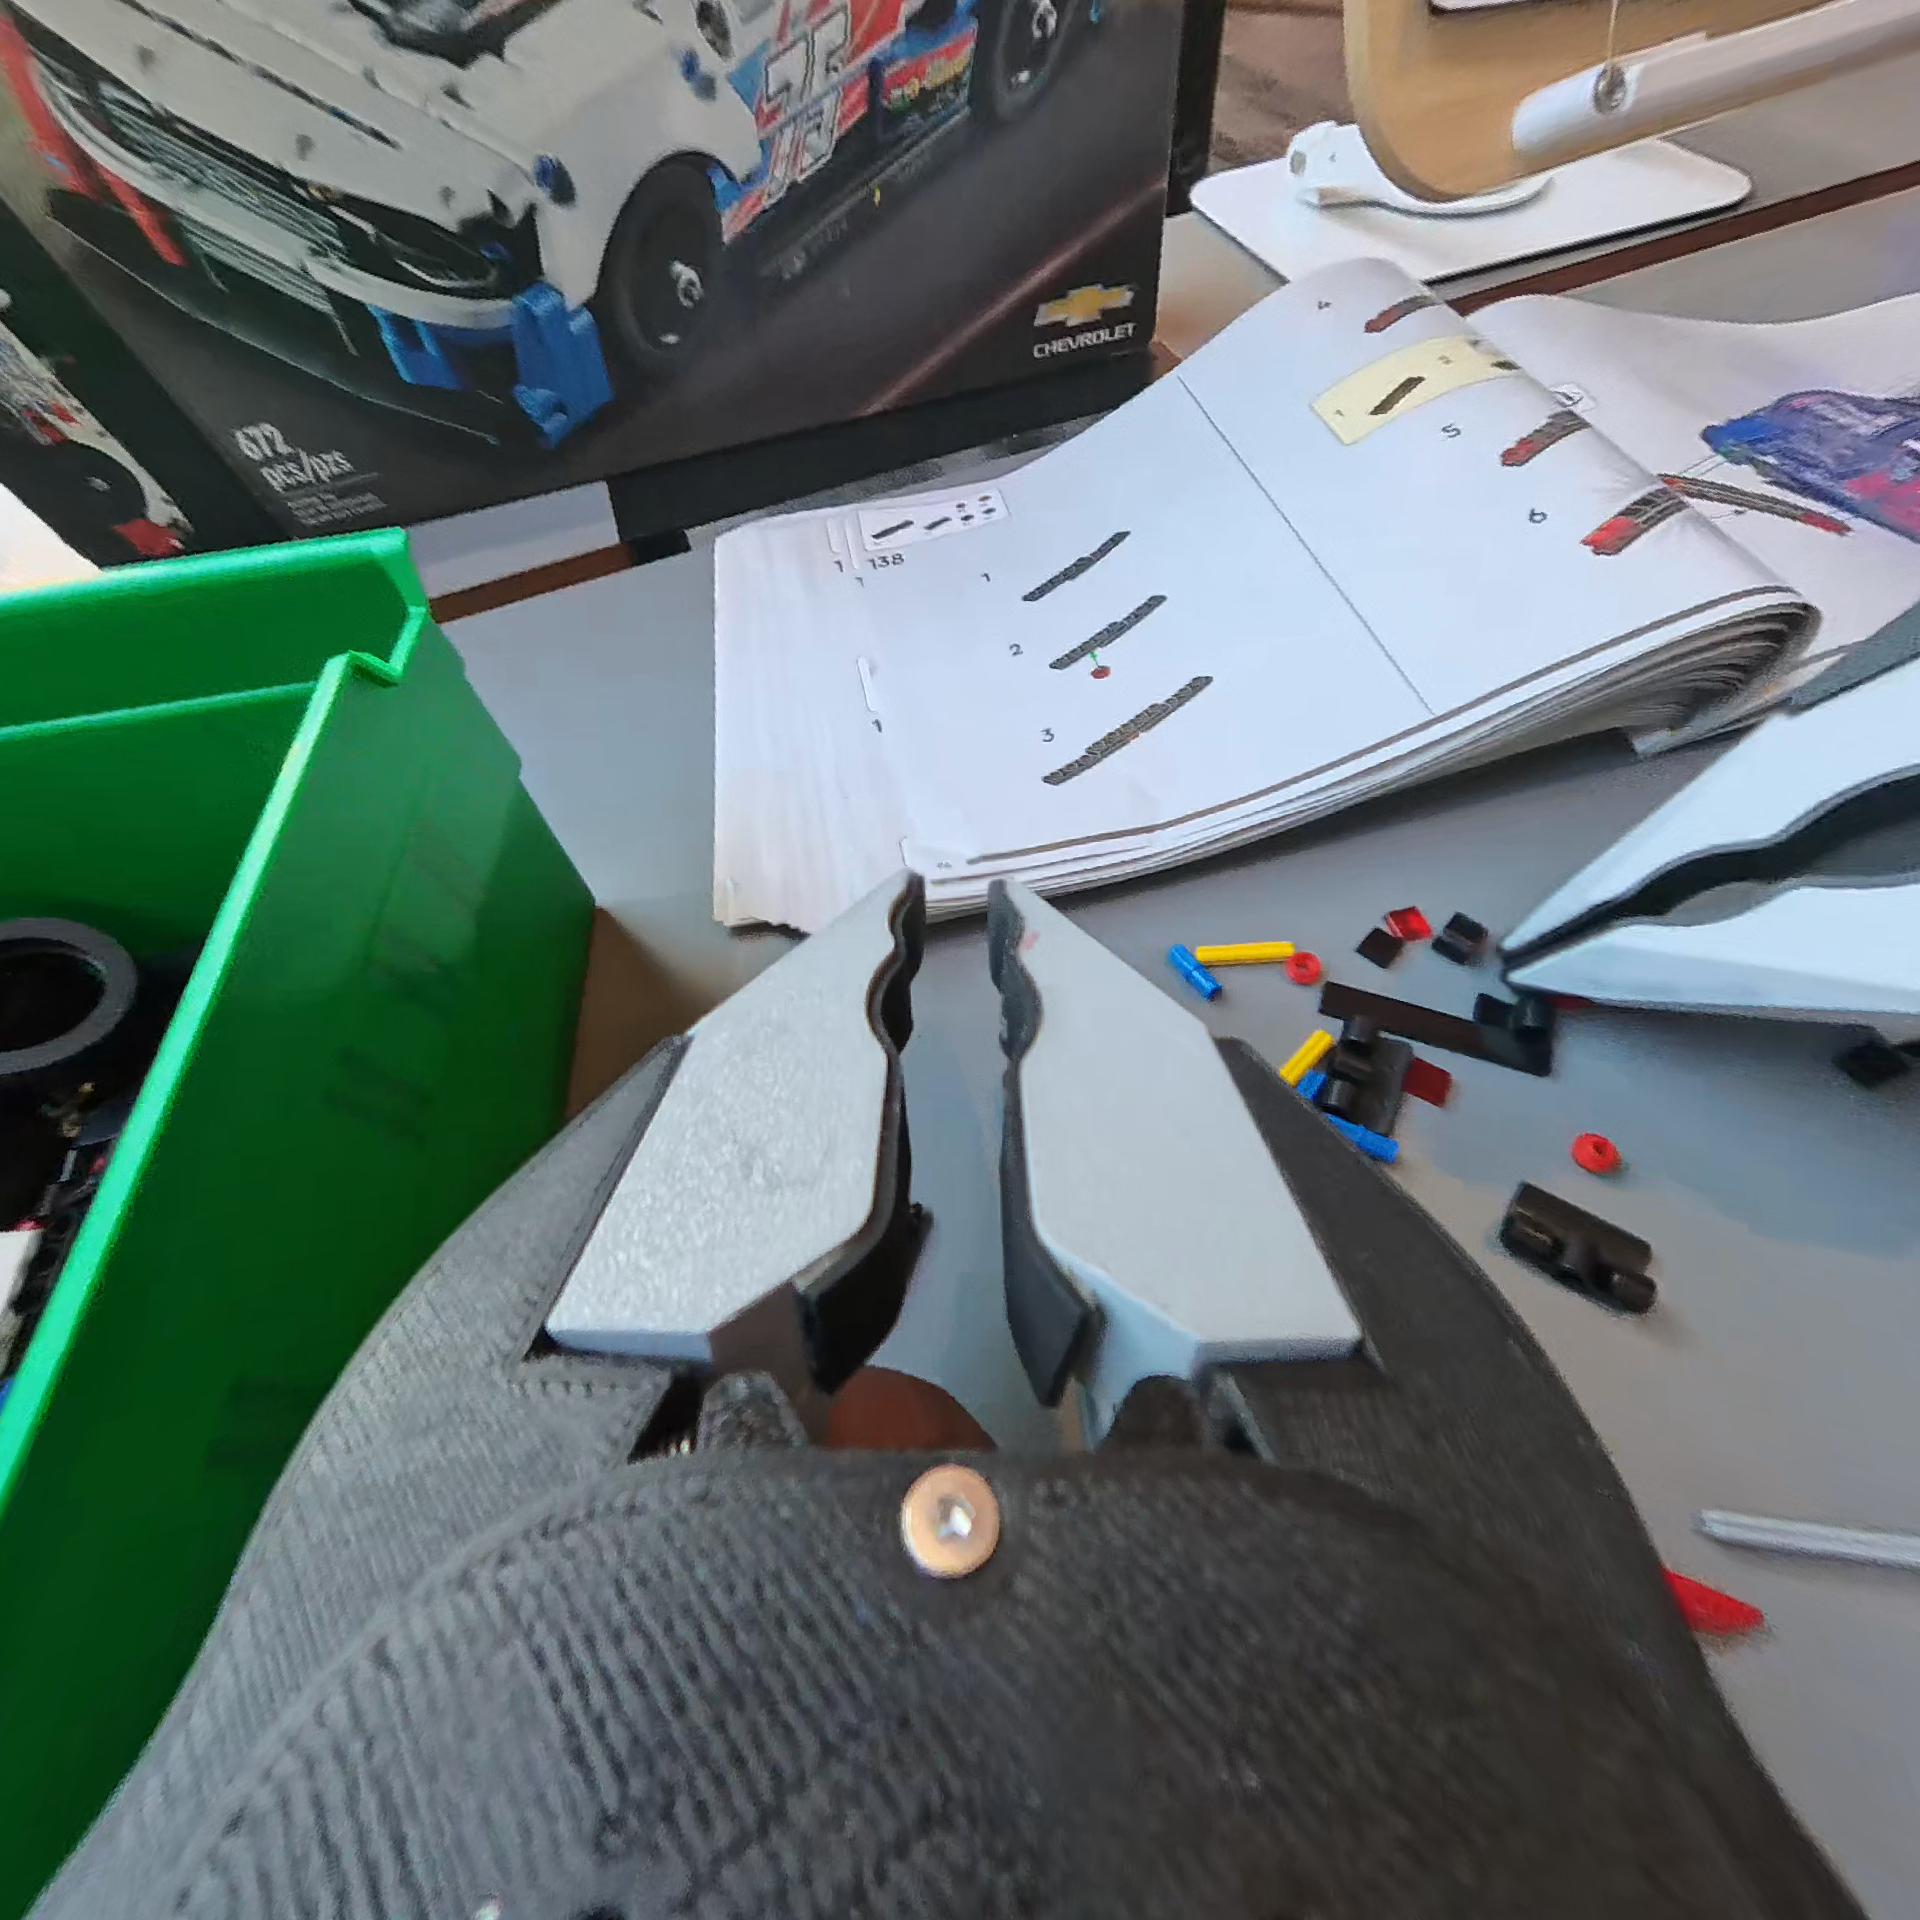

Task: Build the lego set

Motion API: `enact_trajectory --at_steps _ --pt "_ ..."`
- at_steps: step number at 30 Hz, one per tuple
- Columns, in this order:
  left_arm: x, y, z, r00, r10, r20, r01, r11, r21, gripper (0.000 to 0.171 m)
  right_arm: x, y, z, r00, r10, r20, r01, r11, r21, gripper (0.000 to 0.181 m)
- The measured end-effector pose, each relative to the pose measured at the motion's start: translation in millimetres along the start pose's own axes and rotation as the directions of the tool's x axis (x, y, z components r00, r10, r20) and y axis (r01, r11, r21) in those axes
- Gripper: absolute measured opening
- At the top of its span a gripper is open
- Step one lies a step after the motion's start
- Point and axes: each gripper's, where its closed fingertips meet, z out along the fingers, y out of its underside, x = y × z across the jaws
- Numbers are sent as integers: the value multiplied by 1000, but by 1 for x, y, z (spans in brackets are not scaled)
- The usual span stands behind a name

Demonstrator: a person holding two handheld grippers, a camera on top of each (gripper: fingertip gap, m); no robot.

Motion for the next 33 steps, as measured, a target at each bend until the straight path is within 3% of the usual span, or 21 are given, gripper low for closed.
enact_trajectory --at_steps 7,19,25,28,33 --pt "-6 1 -3 1000 6 25 -6 1000 10 5 12 -22 -63 992 71 -106 -48 977 209 2" --pt "-6 3 -1 999 22 45 -23 999 32 0 8 13 -159 925 216 -313 -35 868 496 0" --pt "-9 -7 -6 999 -17 32 14 995 94 1 -12 42 -192 896 252 -365 -21 846 534 0" --pt "0 -8 -6 999 -25 -34 28 994 110 16 -15 63 -189 897 311 -314 -119 854 506 0" --pt "9 -4 -14 996 -36 -78 44 993 106 21 -22 80 -186 907 342 -245 -192 855 482 6"
